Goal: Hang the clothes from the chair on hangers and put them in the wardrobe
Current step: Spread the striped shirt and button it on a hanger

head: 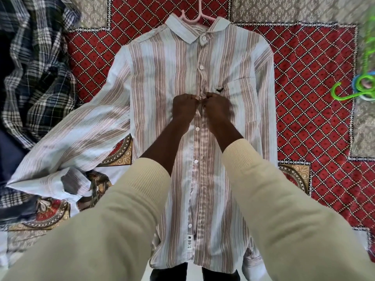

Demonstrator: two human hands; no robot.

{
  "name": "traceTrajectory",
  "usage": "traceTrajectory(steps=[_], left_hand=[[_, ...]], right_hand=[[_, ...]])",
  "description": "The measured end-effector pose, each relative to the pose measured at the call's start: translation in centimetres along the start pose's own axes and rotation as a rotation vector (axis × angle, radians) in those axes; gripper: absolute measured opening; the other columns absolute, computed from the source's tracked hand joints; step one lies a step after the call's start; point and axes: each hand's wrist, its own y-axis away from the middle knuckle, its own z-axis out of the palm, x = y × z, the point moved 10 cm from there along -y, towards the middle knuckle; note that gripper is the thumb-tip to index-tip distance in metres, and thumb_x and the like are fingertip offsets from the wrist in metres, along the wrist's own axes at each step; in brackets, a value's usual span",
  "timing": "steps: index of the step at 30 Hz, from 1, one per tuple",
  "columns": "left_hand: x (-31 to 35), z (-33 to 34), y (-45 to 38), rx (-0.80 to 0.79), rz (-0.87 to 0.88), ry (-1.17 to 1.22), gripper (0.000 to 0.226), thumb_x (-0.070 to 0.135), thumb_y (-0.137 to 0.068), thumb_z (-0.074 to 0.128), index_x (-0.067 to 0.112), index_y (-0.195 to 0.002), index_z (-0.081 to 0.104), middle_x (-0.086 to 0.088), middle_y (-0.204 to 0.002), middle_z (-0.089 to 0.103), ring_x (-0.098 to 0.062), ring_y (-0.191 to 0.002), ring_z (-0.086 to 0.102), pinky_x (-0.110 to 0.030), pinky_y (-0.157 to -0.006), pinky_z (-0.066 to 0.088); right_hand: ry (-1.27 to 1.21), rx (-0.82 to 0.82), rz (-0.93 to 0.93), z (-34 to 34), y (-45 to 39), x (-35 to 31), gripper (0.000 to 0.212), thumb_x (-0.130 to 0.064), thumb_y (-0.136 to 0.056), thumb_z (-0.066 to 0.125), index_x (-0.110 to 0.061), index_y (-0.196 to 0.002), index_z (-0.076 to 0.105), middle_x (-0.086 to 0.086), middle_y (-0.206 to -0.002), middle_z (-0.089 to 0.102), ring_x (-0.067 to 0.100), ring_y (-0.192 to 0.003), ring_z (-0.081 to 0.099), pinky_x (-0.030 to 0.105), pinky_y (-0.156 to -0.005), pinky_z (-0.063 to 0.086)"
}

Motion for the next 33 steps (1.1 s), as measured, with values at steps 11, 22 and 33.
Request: traceTrajectory(steps=[11, 22, 33], left_hand=[[-0.5, -0.4, 0.1, 0.071, 0.011, 0.015, 0.014, 0.002, -0.08, 0.067, 0.007, -0.067, 0.068, -0.009, -0.065, 0.064, -0.02, -0.062, 0.057, -0.029, -0.06, 0.045], [-0.2, -0.3, 0.0, -0.016, -0.056, 0.095, 0.025, 0.006, -0.086, 0.068, 0.006, -0.062, 0.065, -0.005, -0.054, 0.064, -0.014, -0.048, 0.057, -0.021, -0.049, 0.042], [0.8, -1.1, -0.5, 0.1, 0.064, -0.24, 0.013, 0.011, -0.081, 0.067, 0.011, -0.069, 0.066, -0.009, -0.074, 0.071, -0.028, -0.074, 0.071, -0.047, -0.072, 0.06]], right_hand=[[-0.01, -0.078, 0.065, -0.7, -0.5, -0.2, 0.02, -0.002, -0.087, 0.055, -0.005, -0.067, 0.06, 0.011, -0.062, 0.056, 0.015, -0.047, 0.051, 0.021, -0.044, 0.04], [0.061, -0.075, -0.084, 0.0, -0.7, -0.3, 0.009, 0.006, -0.065, 0.07, 0.01, -0.071, 0.064, 0.015, -0.056, 0.051, 0.018, -0.046, 0.045, 0.026, -0.046, 0.034], [0.066, -0.176, -0.157, 0.5, -0.4, -0.2, 0.005, 0.002, -0.08, 0.073, 0.005, -0.082, 0.069, 0.002, -0.059, 0.064, 0.005, -0.046, 0.057, 0.021, -0.047, 0.043]])
